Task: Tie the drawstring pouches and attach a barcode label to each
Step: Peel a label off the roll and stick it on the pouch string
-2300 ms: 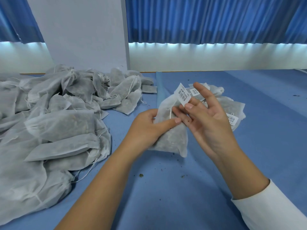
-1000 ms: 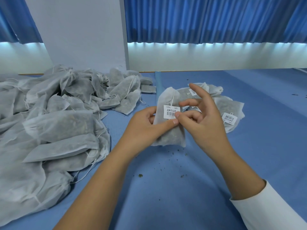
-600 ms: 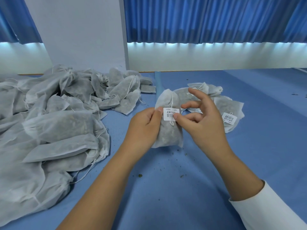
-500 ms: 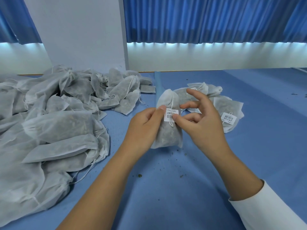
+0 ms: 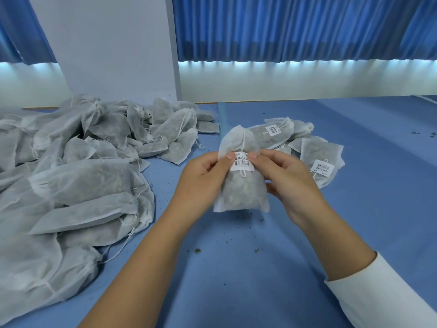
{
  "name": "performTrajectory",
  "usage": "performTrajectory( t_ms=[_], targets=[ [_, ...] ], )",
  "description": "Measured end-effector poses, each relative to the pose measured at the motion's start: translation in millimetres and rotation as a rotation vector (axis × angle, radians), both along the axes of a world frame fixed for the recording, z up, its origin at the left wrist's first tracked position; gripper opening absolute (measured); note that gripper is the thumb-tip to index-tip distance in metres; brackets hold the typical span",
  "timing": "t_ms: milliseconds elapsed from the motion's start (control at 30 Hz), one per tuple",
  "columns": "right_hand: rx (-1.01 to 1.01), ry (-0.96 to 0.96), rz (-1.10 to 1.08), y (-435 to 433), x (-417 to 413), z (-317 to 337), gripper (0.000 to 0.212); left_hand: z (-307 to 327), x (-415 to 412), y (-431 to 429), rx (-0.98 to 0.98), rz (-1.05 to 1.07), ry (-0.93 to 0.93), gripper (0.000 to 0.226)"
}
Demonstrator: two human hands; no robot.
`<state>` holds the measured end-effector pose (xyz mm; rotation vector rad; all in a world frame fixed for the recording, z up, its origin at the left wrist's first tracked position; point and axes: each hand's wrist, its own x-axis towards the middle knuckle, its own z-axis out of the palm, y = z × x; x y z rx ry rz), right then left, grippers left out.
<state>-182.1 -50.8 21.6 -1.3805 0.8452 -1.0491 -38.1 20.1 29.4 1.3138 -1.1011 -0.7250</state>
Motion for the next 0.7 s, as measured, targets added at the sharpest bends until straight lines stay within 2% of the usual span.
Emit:
performTrajectory(
  t_ms=[67, 133, 233, 367, 600, 700],
  targets=[
    [0.051, -0.041, 0.052, 1, 0, 2, 0.019, 0, 0, -1, 0.013, -0.012, 0.01, 0.021],
    [0.05, -0.024, 0.034, 2, 1, 4, 0.026, -1, 0, -2, 0.023, 0.01, 0.024, 0.022],
    [-0.039, 0.062, -0.004, 4, 1, 4, 0.026, -2, 3, -5, 0.055, 0.146, 0.077, 0.031],
    [-0.17, 0.172, 0.115, 10, 0, 7, 0.022, -4, 12, -8, 0.072, 0.232, 0.269, 0.038],
    [-0.16, 0.08, 0.14, 8, -1, 9, 0.021, -4, 14, -9, 0.104, 0.186, 0.312, 0.037],
    [-0.086, -0.128, 0.038, 2, -4, 9, 0.019, -3, 24, -10, 0.141, 0.238, 0.352, 0.039]
  ],
)
